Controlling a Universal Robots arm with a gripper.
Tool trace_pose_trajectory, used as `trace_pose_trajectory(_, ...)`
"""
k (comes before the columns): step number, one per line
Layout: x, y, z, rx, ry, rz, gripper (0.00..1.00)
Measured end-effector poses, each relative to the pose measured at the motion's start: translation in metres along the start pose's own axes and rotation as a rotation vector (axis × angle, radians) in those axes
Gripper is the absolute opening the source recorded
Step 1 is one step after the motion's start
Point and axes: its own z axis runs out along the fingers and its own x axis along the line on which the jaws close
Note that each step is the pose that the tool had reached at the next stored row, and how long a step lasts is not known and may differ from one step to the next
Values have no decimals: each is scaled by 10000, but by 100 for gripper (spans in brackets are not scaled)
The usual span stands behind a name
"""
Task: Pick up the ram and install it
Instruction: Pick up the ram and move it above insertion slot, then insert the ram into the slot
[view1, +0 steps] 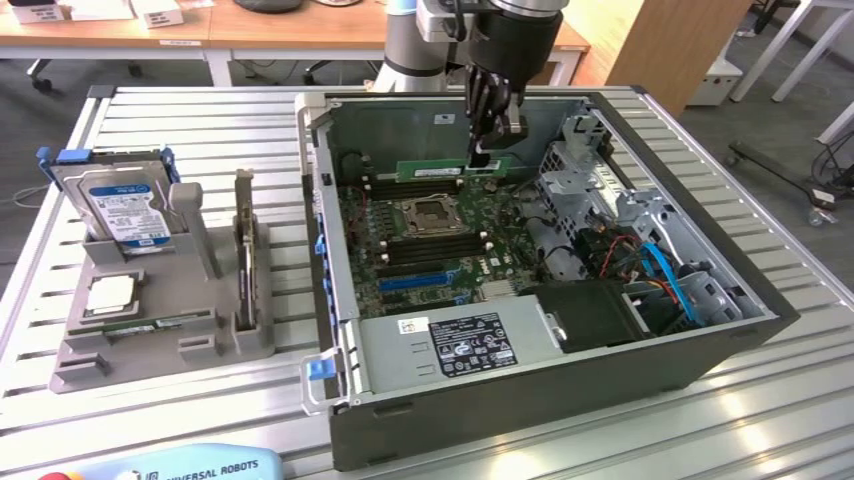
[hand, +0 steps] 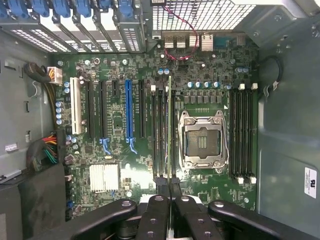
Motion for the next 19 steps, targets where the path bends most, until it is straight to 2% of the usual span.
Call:
trace_pose_trajectory(13, 0, 0, 4, 1, -3, 0, 12)
trace_pose_trajectory(19, 1, -1, 103, 1, -2, 0, 12)
